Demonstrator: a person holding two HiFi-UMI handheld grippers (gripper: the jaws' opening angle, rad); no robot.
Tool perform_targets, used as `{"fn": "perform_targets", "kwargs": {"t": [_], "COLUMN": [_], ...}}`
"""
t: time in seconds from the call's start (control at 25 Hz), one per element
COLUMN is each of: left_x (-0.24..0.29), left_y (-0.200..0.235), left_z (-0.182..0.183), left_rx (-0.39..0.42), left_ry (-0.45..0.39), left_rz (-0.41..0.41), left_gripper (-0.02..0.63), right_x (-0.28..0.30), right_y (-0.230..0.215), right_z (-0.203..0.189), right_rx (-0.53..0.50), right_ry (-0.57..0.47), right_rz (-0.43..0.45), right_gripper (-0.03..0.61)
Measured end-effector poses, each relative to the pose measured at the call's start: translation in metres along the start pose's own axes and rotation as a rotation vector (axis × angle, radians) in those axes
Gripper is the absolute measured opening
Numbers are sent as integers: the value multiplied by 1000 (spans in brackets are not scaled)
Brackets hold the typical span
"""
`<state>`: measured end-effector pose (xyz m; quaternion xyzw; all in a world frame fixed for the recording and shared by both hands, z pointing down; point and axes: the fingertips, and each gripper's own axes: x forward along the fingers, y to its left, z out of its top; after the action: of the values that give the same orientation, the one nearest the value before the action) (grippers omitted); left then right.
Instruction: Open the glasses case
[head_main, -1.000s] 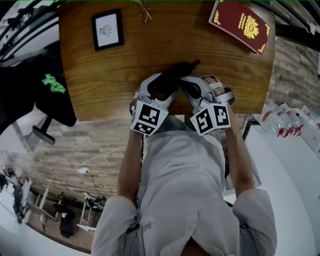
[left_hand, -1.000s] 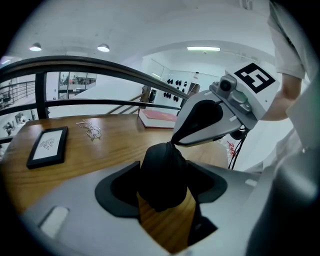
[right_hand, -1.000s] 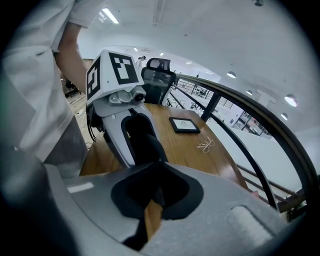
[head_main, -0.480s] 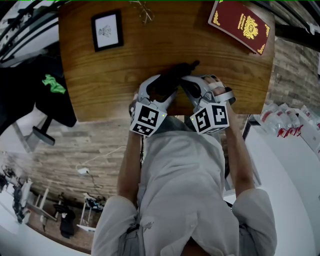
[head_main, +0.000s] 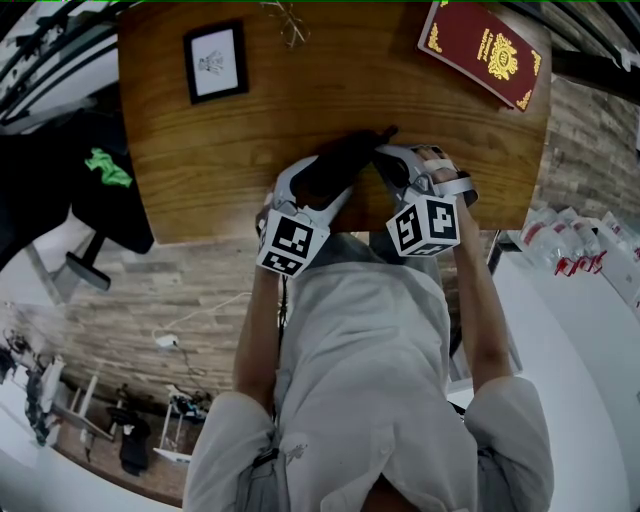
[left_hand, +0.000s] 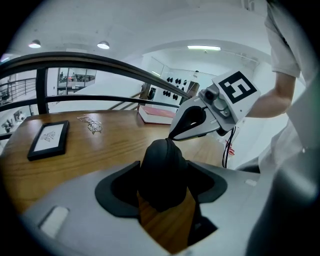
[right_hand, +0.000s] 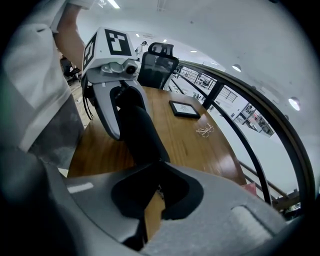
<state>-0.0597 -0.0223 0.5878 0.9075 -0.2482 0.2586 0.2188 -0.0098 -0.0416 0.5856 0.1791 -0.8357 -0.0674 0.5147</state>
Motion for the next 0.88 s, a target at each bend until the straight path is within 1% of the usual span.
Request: {"fn": "perform_targets", "kwargs": {"t": [0.24,0.52,0.88], "left_x": [-2,-1,0], "left_y": [0,-1,-1], "left_z": [-6,-17,-35], "left_rx": [-14,-18,-29], "left_ry": [4,28,68], "left_rz": [-5,-13,-22], "left_gripper": [301,301,299], "right_x": [5,14,25], "right_y": [-1,-4,-4], "right_z": [-9,-20,-27], "right_rx": [0,-3,-12], "right_ry": [26,58,78], "right_rz": [5,18,60], "right_gripper": [2,2,2]}}
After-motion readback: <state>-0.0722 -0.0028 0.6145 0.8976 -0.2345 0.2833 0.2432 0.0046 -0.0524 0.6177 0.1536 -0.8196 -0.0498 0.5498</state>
